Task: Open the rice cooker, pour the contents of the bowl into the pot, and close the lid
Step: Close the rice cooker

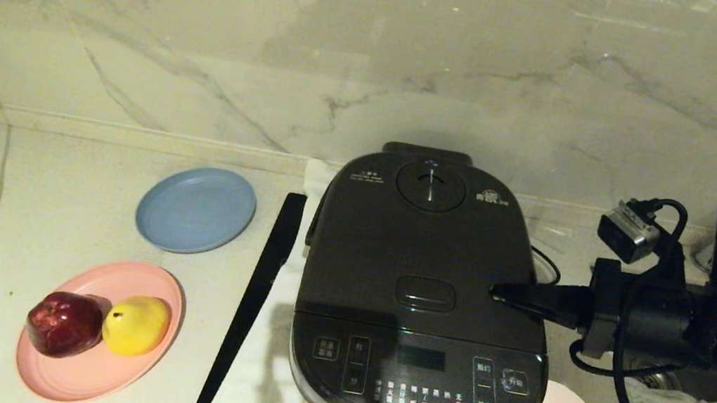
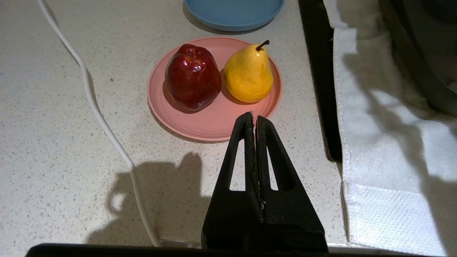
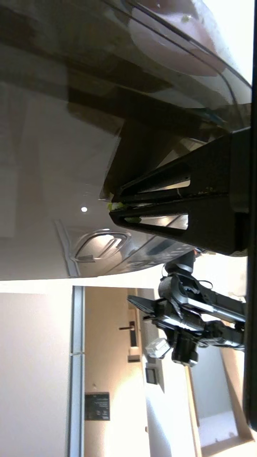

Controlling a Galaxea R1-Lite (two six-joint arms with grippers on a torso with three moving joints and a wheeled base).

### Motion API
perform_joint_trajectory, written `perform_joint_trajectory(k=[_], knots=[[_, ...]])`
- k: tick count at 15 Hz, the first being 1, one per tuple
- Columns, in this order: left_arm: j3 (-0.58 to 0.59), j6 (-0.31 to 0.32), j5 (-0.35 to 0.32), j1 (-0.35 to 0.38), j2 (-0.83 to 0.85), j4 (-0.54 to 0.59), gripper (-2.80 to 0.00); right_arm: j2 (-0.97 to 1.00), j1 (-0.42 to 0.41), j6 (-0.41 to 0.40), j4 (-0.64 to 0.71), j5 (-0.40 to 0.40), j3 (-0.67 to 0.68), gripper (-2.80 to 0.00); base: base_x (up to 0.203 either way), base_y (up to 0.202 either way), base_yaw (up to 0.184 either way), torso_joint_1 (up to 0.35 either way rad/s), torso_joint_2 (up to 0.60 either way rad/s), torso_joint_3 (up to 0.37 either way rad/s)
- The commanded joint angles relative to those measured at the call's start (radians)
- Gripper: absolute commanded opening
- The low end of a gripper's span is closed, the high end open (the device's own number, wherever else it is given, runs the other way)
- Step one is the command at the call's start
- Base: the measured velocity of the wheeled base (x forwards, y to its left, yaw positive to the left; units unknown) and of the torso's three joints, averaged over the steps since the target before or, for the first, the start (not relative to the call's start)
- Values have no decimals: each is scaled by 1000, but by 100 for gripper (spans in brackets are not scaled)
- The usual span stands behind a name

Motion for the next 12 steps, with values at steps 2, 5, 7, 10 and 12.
perform_joint_trajectory(k=[2,5,7,10,12], knots=[[0,0,-1,0,-1,0,-280,-57,-1,9,11,-1,-29,-280,0,0,0,0,0,0],[0,0,0,0,-1,0,-280,-159,0,11,113,-20,-93,-280,0,0,0,0,0,0],[0,1,-2,0,-2,0,-280,-198,13,3,293,-73,-175,-280,0,0,0,0,0,0],[0,0,0,0,-1,0,-280,-255,43,-98,554,-174,-250,-280,0,0,0,0,0,0],[0,0,0,0,-2,0,-280,-289,87,-116,621,-209,-247,-280,0,0,0,0,0,0]])
